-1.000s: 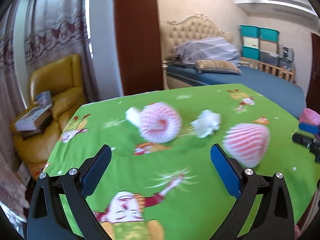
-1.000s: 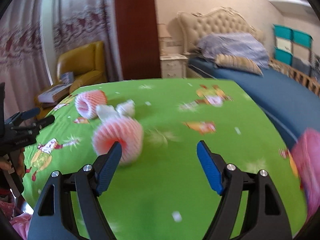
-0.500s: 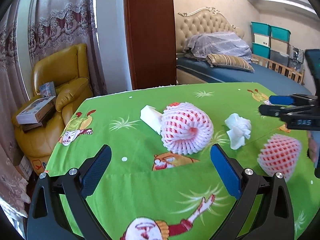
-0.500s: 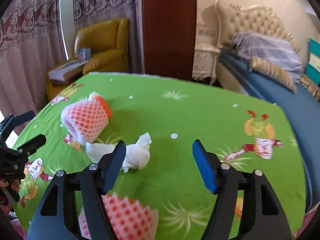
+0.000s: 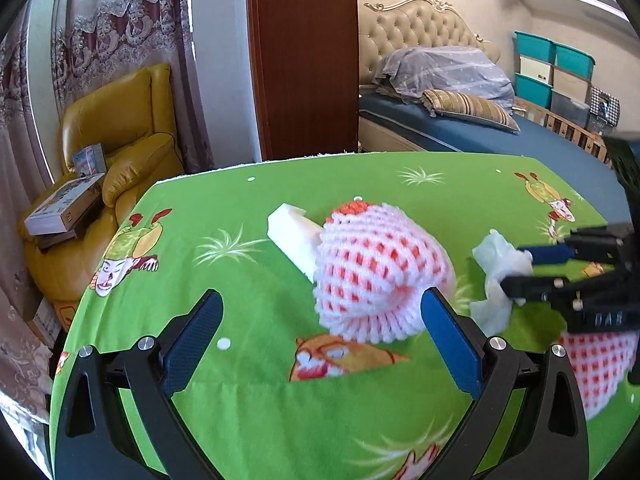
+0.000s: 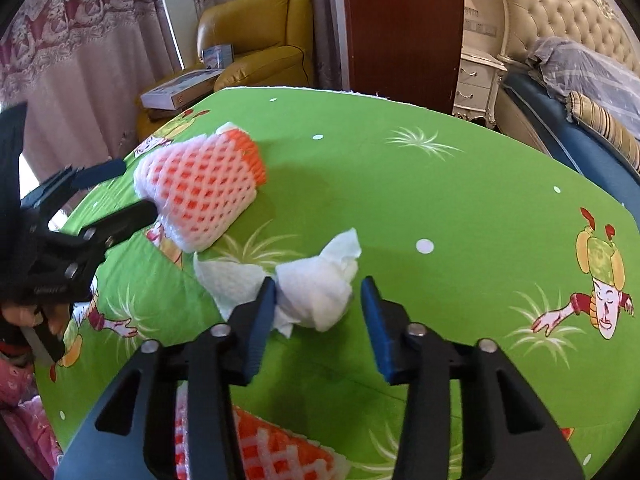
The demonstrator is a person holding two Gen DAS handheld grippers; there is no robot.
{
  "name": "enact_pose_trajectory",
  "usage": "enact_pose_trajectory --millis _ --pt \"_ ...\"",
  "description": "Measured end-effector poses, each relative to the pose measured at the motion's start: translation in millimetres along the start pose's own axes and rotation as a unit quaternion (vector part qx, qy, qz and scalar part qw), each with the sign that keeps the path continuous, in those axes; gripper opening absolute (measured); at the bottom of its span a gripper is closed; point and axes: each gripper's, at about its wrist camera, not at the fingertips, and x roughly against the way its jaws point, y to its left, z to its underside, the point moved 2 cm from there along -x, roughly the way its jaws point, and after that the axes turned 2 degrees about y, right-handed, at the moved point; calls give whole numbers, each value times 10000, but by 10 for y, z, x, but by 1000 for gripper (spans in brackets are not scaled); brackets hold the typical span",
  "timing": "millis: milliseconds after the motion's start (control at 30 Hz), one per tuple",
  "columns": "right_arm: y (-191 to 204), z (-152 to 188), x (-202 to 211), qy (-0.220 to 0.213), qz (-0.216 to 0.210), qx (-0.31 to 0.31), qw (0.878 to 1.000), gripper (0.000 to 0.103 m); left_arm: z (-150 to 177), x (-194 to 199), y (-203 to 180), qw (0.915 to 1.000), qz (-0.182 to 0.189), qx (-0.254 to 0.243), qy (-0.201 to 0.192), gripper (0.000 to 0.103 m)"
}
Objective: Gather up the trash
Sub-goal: 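Grasp a pink foam fruit net with the left tool while the right tool grasps the tissue, then carry the fruit net and tissue over the pink bin with both tools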
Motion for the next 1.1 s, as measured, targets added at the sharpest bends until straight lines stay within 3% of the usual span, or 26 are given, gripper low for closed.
enact_pose_trajectory --millis 67,200,233,267,367,667,833,1100 --pt "24 -2 17 -37 0 9 10000 33 -45 -58 -16 10000 -72 -36 20 90" --pt "29 40 118 -166 174 71 9997 26 -60 -218 -31 9997 17 -49 249 72" --pt "34 54 148 -212 235 97 9995 26 -43 -248 -36 9995 50 -63 304 66" --pt "38 63 183 -267 311 121 9991 25 -35 -261 -44 9993 111 -67 346 53" --pt "29 63 351 -508 405 76 9979 25 -62 -205 -64 9998 138 -47 160 34" --pt "129 205 1236 -1496 648 -230 9864 25 71 329 -90 9982 365 0 -478 31" --pt "292 538 1599 -1836 918 -310 9782 25 283 722 -162 9959 472 -95 -759 31" --pt "547 1191 1894 -2019 1294 -509 9695 25 597 1239 -288 9913 626 -127 -1153 31"
